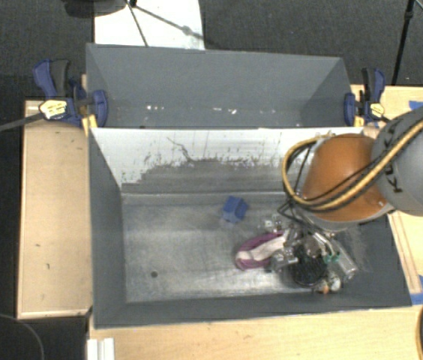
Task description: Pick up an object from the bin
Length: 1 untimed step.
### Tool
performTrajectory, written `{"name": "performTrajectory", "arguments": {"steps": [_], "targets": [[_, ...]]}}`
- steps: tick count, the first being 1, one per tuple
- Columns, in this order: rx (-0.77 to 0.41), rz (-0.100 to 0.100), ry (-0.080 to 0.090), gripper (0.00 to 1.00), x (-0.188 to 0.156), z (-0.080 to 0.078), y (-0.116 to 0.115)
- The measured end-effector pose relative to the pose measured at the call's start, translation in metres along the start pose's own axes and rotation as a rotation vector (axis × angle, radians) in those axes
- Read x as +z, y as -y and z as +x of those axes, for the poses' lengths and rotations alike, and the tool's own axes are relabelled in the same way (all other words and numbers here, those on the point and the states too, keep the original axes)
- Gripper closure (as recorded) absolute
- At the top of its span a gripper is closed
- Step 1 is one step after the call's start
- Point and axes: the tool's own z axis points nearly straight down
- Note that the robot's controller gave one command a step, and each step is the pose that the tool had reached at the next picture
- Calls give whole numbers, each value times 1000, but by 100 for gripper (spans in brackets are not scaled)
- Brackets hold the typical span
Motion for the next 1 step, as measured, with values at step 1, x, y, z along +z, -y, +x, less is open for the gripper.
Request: {"name": "performTrajectory", "arguments": {"steps": [1], "targets": [[-35,2,6,100,-142,-5,-4]]}}
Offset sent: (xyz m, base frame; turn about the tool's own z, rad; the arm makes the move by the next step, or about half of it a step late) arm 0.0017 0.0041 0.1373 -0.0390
